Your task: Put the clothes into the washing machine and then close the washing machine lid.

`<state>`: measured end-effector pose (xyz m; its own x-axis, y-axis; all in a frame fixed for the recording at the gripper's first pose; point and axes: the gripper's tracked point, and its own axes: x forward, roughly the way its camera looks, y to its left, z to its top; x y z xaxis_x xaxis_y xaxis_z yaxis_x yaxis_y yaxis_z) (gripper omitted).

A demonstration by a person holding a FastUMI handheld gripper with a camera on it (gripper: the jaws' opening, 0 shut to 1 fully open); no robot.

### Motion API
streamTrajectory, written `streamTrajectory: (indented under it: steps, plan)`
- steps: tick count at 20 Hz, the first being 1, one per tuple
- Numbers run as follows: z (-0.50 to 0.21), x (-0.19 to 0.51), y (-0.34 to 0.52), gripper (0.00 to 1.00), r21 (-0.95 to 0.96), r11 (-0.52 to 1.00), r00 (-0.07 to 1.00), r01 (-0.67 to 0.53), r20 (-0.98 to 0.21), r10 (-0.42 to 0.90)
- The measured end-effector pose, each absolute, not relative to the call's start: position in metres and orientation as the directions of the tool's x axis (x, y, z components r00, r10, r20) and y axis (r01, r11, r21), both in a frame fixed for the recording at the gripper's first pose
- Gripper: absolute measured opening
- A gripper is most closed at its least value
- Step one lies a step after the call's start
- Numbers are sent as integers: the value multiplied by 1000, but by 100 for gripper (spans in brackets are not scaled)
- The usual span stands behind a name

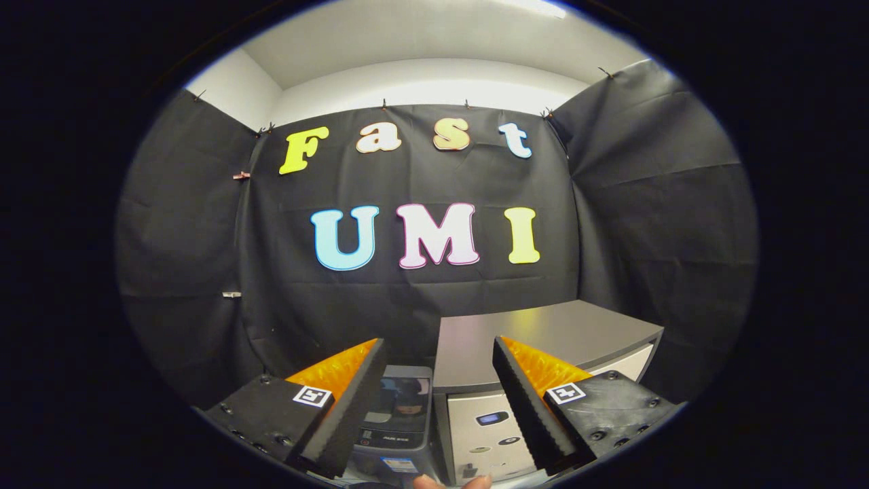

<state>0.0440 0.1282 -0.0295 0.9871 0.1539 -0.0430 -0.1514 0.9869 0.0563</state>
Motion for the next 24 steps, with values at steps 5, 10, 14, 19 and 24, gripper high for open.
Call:
streamTrajectory:
  steps: [5,10,14,19,24]
  plan:
    - [-36,43,122,99,64,988,988,-141,-59,145]
    - [-27,46,124,99,63,988,990,-142,-10,143]
    - [-37,45,139,99,101,977,981,-188,-32,193]
    - [-30,50,122,99,105,986,991,-129,-18,132]
    - [-31,48,119,99,125,983,990,-132,-26,137]
